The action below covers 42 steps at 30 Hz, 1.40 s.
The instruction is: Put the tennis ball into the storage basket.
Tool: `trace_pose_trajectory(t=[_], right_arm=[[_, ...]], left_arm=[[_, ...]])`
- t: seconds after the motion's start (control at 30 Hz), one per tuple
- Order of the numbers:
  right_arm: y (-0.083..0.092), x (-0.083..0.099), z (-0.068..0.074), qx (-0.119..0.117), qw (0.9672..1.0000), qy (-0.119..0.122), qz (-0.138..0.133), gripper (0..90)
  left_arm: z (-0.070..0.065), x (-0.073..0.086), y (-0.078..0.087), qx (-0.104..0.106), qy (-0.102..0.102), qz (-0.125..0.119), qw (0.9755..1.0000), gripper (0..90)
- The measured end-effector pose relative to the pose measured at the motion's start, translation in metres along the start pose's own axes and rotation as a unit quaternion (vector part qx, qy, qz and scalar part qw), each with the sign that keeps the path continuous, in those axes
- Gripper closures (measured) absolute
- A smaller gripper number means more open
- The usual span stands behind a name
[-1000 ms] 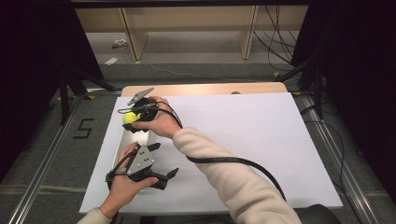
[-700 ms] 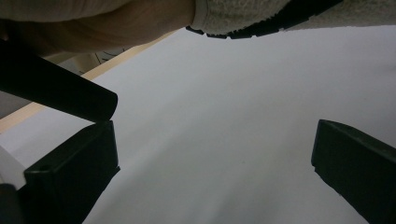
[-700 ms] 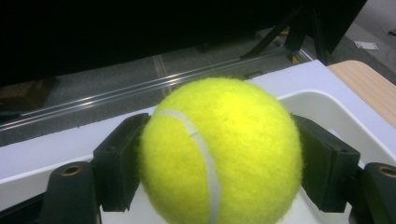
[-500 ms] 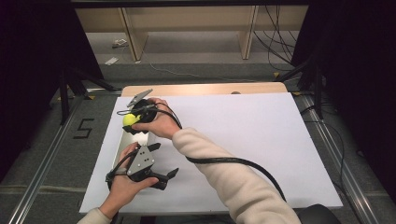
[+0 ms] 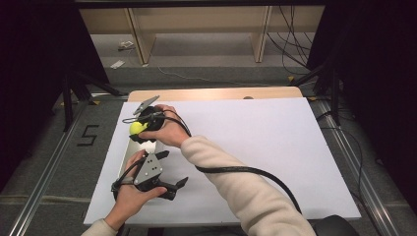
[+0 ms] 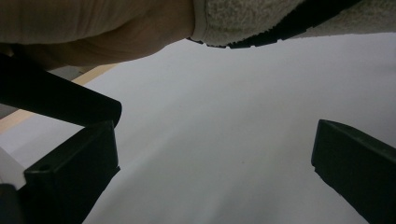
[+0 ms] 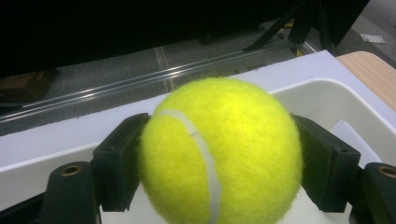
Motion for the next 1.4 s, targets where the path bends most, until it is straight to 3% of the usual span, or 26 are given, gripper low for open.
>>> trace_pose_trajectory(t=[1.4], right_arm=[[-0.0081,0.0098,0.0008,-0.003,0.9995,-0.002,0.03,25.4]], left_arm=[[-0.0006,0.0001,-0.0005,0.002,0.0,0.001,1.0,0.1]])
Point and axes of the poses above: each handheld gripper's, and its own axes: y roughly backward along the jaws, x roughly out of its underside, z roughly to its left, the point moved 5 cm from there along -y, roughly forward along the jaws, and after that the axes turned 2 degrees about -y, right-handed, at the moved point
